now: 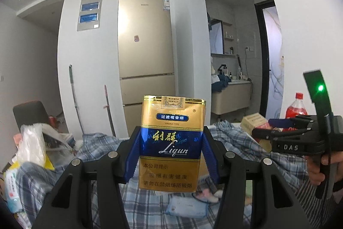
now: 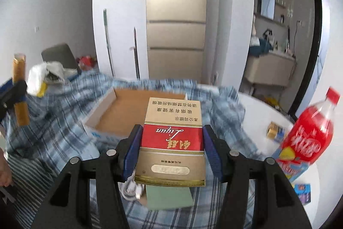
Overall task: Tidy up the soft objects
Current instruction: 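Carry both packs over the open cardboard box with both tools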
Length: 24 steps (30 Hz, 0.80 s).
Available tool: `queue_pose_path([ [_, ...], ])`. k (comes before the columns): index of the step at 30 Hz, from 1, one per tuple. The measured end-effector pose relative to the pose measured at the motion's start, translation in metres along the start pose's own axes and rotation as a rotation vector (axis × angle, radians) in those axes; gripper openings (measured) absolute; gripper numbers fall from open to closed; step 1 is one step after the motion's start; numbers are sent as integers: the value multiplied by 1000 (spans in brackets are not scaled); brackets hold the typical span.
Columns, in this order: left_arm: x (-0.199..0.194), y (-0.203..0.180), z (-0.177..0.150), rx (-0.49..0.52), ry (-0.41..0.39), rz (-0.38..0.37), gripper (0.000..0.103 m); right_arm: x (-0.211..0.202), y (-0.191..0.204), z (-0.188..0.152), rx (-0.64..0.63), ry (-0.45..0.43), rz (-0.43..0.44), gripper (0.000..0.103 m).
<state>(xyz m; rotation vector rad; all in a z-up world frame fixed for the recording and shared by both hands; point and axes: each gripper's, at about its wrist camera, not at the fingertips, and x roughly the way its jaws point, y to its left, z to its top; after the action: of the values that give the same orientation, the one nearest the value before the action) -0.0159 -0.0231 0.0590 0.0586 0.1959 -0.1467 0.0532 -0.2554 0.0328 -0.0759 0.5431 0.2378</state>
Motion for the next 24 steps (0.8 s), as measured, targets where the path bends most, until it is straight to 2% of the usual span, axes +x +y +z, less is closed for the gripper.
queue_pose_path([
  [3,7,-7,19,9,19,34,55,-6,1,22,18,-51,24,56],
  [9,20,-13,69,-39,-41,75,55,-15,10,79,30,-184,6,56],
  [13,40,-9,90,-88,-55,85,55,-9,7,108,77,-220,14,56],
  [18,66,1,91,-153,-29,78,55,11,-4,114,120,-226,15,56],
  [24,101,7,68,-155,58,75,55,50,-14,92,145,-154,41,56],
])
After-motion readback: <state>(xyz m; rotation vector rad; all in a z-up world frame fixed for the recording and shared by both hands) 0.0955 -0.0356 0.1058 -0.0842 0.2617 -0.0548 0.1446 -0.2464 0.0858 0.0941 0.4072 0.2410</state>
